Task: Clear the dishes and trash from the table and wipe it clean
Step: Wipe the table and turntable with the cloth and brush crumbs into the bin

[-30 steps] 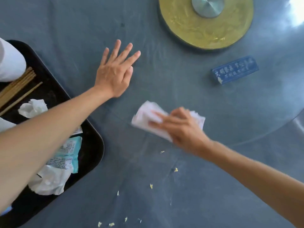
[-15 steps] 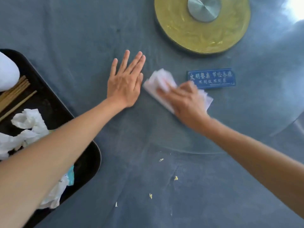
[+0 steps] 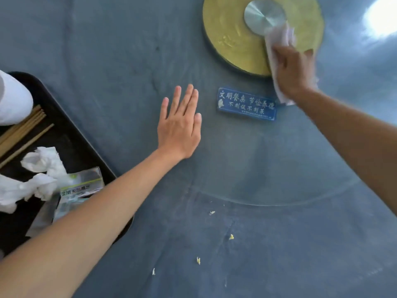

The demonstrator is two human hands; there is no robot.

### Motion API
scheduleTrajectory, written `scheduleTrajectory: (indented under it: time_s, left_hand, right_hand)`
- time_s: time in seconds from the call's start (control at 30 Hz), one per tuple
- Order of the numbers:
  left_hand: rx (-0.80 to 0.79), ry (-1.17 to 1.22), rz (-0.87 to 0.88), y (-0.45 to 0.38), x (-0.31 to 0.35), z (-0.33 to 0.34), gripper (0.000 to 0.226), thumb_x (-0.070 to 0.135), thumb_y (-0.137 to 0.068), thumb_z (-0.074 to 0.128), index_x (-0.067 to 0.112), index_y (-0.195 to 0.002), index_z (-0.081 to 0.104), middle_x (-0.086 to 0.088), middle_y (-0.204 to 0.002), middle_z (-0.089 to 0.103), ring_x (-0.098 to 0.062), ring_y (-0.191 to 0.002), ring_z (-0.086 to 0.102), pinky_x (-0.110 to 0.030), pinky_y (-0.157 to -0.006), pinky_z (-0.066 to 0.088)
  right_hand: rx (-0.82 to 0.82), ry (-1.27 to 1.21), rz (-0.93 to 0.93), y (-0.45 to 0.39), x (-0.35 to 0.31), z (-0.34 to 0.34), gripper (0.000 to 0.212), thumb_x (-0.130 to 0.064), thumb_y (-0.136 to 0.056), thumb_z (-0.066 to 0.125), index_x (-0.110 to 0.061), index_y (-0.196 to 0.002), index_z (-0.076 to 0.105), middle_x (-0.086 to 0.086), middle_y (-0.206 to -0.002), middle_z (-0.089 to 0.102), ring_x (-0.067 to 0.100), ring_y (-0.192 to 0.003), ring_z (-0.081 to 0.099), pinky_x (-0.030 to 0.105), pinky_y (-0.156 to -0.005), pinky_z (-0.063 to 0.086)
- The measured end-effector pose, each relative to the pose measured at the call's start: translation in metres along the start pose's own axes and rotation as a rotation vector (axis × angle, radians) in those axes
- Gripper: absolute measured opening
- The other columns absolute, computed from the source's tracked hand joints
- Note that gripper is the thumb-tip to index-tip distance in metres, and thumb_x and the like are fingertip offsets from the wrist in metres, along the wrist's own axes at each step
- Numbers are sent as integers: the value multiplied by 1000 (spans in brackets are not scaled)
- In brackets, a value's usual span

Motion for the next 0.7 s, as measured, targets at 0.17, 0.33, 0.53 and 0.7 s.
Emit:
scheduleTrajectory:
  time_s: [0.17,0.33,0.53,0.7]
  left_hand:
    - [2,-129,78,-25,-37,-7,58,26,-105,26,19,-162,18,8,-169,16,-17,-157,4,-44,-126,1]
    - [-41,-130,117,-51,-69,-30,56,26,-106,25,19,-161,22,5,-169,18,-21,-157,5,-47,-126,1]
    - [17,115,-5,-35,-23,-32,56,25,-104,27,7,-156,33,-8,-167,24,-29,-157,9,-50,-124,6]
    - [17,-84,7,-3,2,3,60,33,-103,25,19,-161,23,3,-169,16,-19,-157,8,-47,-126,5]
  right_hand:
    - [-110,-141,-632,150,-72,32,41,-14,-97,52,-27,-132,69,-7,-140,65,31,-86,51,40,-74,45]
    - [-281,-252,-994,269,-106,26,58,-3,-95,32,-26,-128,74,-9,-148,59,25,-90,48,33,-69,35]
    - [49,-98,-398,93,-38,-5,52,-11,-94,39,-27,-136,66,1,-106,69,41,-88,56,42,-74,46]
    - [-52,-57,-2,45,-14,5,47,-16,-101,37,-34,-143,52,19,-128,61,46,-104,53,54,-92,49]
Point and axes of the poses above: each hand's wrist, its own y-axis away from the middle knuckle, its own z-axis out of the palm, x = y × z, the point moved 4 cm from there along -y, towards the middle knuckle
